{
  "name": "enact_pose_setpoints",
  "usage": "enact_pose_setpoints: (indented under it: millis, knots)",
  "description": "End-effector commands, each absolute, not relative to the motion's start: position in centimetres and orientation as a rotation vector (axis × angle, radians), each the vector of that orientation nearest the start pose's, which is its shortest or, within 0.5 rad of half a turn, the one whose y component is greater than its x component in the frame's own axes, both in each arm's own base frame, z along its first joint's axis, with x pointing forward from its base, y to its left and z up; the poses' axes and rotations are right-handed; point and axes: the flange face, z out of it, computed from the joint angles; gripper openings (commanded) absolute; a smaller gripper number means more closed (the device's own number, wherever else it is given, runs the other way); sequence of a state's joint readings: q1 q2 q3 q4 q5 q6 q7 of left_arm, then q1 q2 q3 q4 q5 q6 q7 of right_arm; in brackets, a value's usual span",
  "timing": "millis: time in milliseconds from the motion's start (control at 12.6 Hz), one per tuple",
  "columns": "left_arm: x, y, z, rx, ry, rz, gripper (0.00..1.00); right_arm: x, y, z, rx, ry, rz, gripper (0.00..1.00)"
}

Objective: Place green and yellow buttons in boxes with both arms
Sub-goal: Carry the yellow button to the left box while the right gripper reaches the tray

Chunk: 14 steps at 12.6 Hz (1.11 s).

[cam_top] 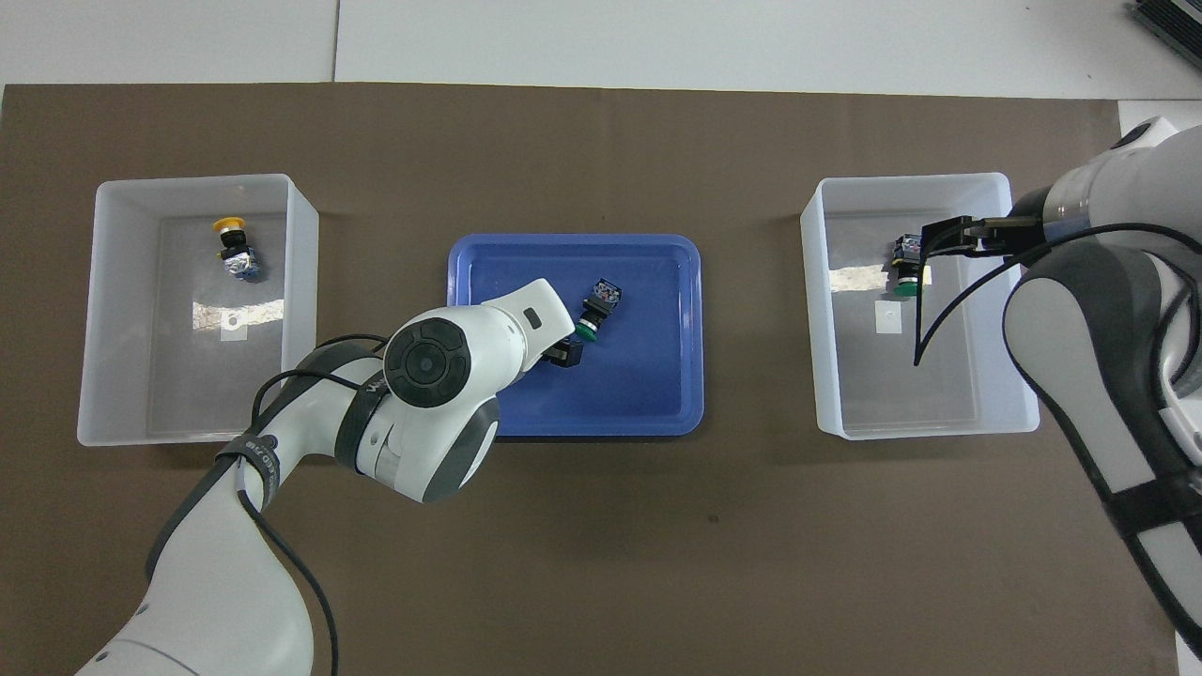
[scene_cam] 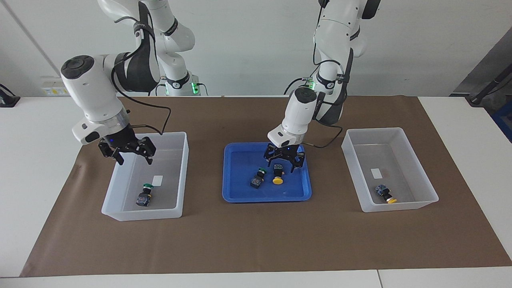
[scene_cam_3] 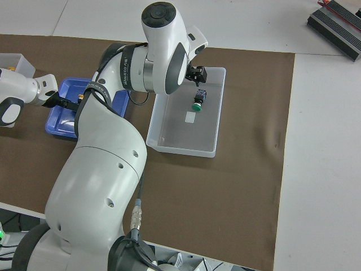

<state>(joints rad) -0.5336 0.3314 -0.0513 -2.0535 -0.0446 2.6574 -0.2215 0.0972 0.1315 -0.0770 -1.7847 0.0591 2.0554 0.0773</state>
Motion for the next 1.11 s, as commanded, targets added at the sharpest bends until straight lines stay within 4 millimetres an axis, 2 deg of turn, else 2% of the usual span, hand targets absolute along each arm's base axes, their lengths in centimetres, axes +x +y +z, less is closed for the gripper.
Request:
enact_pose_setpoints:
  millis: [0,159,318,397,636,715,874,953,1033]
  knots:
    - [51.3,-33.8,29.8,-3.228,0.500,-0.402,0.67,60.7,6.0,49.3,-3.060,0.208,-0.195,1.00]
    - [51.5,-33.6,29.9,-3.230,0.478,-0.389,0.03,60.5,9.5,49.4,-3.034,0.247,-0.205,1.00]
    - [52.2,-32.7,31.5,-3.234,0.455,-0.423,0.00,60.5,12.8,48.9,-3.008,0.312,-0.233,1.00]
    - [52.4,-31.9,33.3,-3.232,0.443,-0.428,0.00,60.4,14.9,48.1,-3.000,0.330,-0.223,1.00]
    - [54.0,-25.6,39.9,-3.224,0.338,-0.399,0.00,60.2,20.8,44.9,-2.965,0.445,-0.230,1.00]
    - [54.8,-22.6,41.9,-3.216,0.305,-0.401,0.00,60.2,22.8,43.9,-2.950,0.466,-0.244,1.00]
    - [56.1,-17.2,44.7,-3.202,0.241,-0.445,0.00,60.6,25.7,41.7,-2.913,0.549,-0.264,1.00]
    - [56.6,-14.6,45.6,-3.191,0.218,-0.474,0.00,60.5,27.9,40.8,-2.894,0.579,-0.273,1.00]
    - [57.0,-12.4,46.0,-3.182,0.200,-0.487,0.00,60.6,29.1,40.2,-2.878,0.591,-0.288,1.00]
